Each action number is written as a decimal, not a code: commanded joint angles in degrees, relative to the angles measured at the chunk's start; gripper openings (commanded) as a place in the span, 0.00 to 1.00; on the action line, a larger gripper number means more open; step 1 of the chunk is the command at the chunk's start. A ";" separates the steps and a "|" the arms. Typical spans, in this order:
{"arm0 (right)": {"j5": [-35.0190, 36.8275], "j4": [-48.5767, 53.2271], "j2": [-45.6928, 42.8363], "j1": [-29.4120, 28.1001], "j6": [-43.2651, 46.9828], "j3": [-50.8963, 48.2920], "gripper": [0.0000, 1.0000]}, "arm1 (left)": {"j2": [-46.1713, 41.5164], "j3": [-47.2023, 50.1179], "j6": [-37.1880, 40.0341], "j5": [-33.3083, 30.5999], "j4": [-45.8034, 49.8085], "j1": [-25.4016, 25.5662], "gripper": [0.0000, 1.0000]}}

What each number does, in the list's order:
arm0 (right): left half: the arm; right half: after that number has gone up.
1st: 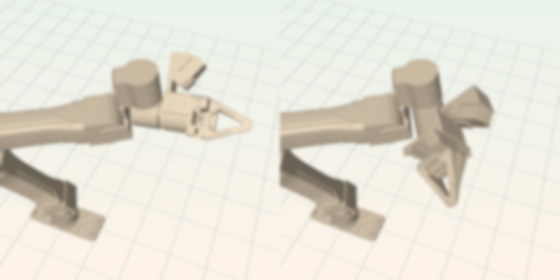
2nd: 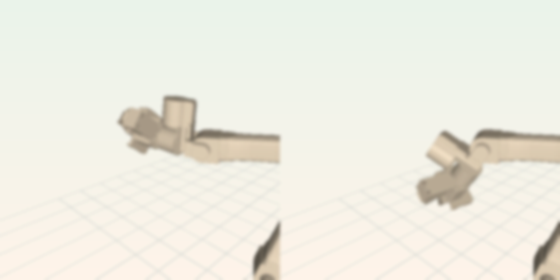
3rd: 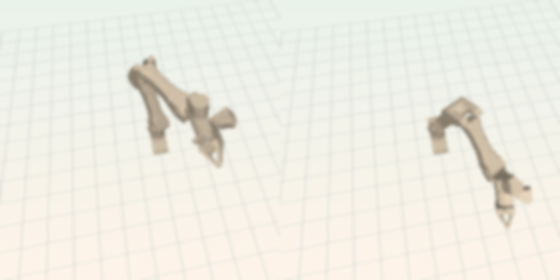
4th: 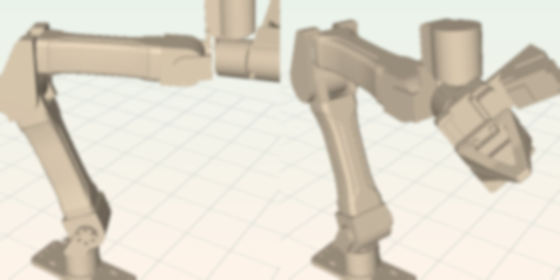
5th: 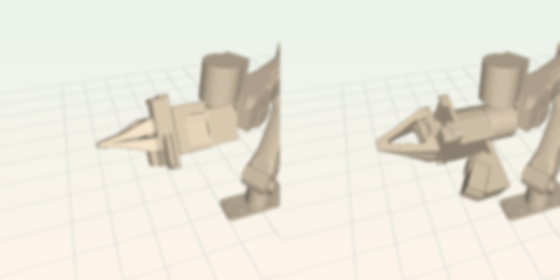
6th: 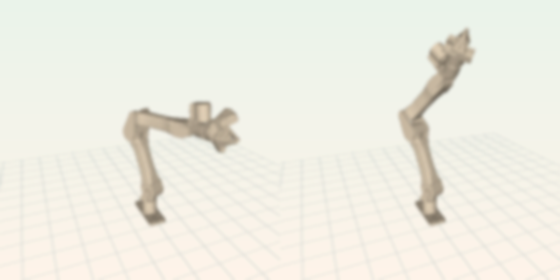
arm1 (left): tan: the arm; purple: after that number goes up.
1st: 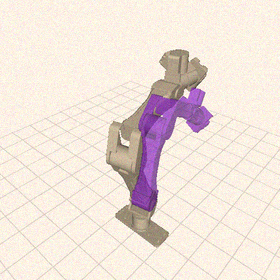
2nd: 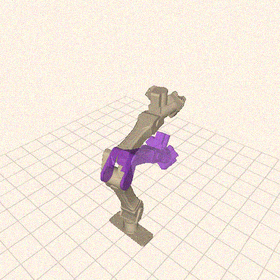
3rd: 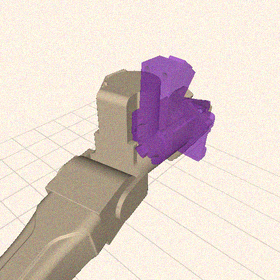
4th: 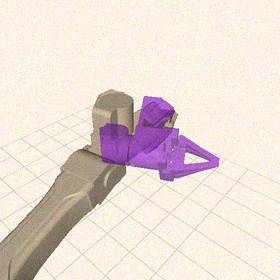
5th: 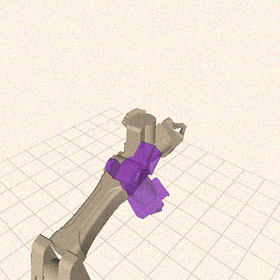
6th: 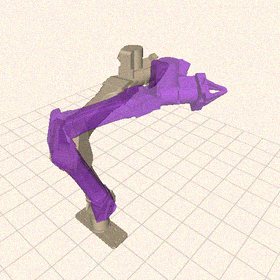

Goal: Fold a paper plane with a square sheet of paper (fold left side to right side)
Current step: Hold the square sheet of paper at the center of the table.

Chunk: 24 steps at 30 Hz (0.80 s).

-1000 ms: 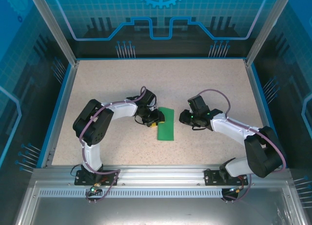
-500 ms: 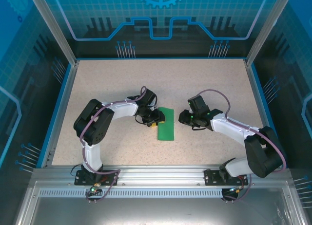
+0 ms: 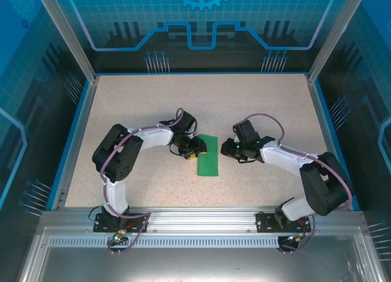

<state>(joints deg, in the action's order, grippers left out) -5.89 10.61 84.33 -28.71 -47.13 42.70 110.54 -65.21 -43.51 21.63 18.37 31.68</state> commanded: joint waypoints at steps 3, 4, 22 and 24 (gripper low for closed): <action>-4.72 -3.20 3.88 -1.74 -1.67 1.59 0.19 | 6.00 2.17 0.19 -5.54 3.37 1.72 0.46; -5.26 -3.59 4.73 -1.99 -1.81 1.90 0.17 | 6.00 2.11 0.12 -5.54 3.34 1.64 0.45; -5.62 2.40 15.60 -4.16 -1.81 9.21 0.07 | 5.96 2.14 0.21 -5.65 3.45 1.81 0.46; -5.35 3.60 16.22 -4.19 -1.68 9.56 0.08 | 5.67 2.16 0.09 -5.39 3.15 1.89 0.46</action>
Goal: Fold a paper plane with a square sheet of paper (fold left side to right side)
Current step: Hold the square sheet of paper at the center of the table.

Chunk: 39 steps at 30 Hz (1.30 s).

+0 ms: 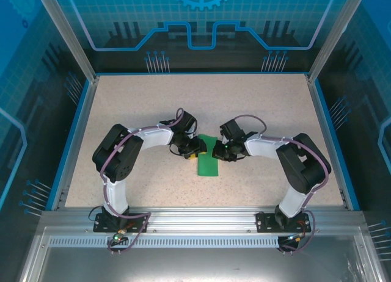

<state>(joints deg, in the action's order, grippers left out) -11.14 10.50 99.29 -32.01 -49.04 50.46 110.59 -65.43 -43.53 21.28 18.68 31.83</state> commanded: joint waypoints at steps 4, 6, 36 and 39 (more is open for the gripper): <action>0.29 4.76 2.05 -0.96 0.16 1.70 0.08 | 3.96 2.32 0.24 -5.01 2.60 1.74 0.47; 0.32 5.44 2.27 -1.01 0.41 1.66 0.08 | 2.09 2.21 0.79 -5.11 2.81 1.56 0.49; -0.37 5.74 3.03 -1.60 1.23 2.62 0.08 | -5.08 4.80 3.89 5.21 -1.65 -1.40 0.57; -0.53 5.31 2.81 -1.65 1.39 2.55 0.09 | -3.38 4.22 3.80 5.46 -1.99 -1.04 0.55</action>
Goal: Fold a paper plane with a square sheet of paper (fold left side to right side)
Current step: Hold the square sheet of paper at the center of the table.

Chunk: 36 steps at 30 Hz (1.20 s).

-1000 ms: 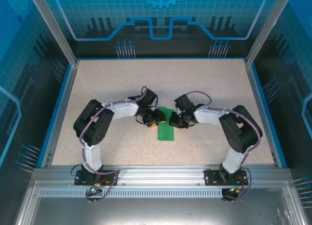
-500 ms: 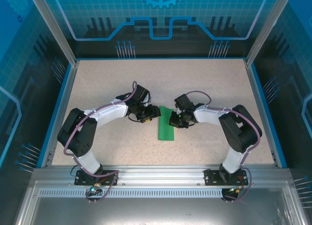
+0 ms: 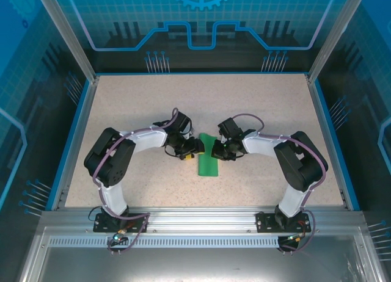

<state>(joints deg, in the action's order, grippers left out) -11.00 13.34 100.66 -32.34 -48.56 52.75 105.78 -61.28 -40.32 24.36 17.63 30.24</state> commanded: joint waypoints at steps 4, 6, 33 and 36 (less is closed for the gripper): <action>-0.60 1.17 0.27 -1.32 1.18 -0.18 0.10 | 3.89 -1.16 1.53 0.85 0.81 1.21 0.50; -0.38 0.48 -0.60 -1.32 1.35 -0.45 0.10 | 4.93 -1.38 1.56 -0.05 1.74 1.30 0.47; 7.63 3.75 -17.12 2.54 4.26 -5.55 0.16 | 6.87 -0.65 2.02 -5.23 4.52 1.51 0.43; 7.67 3.88 -17.47 2.69 4.27 -5.71 0.16 | 6.90 -0.25 1.74 -5.55 4.36 1.54 0.42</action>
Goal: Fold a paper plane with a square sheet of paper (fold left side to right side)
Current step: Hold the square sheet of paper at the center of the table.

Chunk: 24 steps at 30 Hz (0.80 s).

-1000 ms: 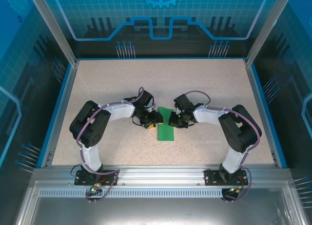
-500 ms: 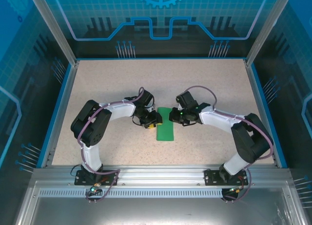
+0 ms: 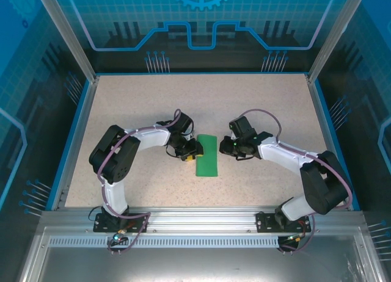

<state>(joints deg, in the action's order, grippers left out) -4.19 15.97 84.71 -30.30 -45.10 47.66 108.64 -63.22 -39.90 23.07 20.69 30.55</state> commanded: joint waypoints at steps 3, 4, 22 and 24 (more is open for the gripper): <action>0.76 1.26 -1.74 0.70 0.88 -0.78 0.16 | 4.12 1.92 1.23 -4.27 0.95 1.25 0.42; 0.61 1.26 -1.63 0.72 0.90 -0.80 0.16 | 4.20 1.83 1.23 -4.18 0.89 1.18 0.42; -1.15 0.65 -0.88 0.68 0.94 -0.71 0.16 | 6.13 -0.04 3.01 -4.65 2.91 2.18 0.42; -1.47 0.47 -0.66 0.69 0.81 -0.71 0.16 | 6.23 -0.06 2.84 -4.79 2.87 2.28 0.42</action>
<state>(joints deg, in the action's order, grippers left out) -4.58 16.03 84.20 -30.22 -44.91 47.62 109.47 -64.69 -38.57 22.28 22.70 30.89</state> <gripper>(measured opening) 0.164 0.419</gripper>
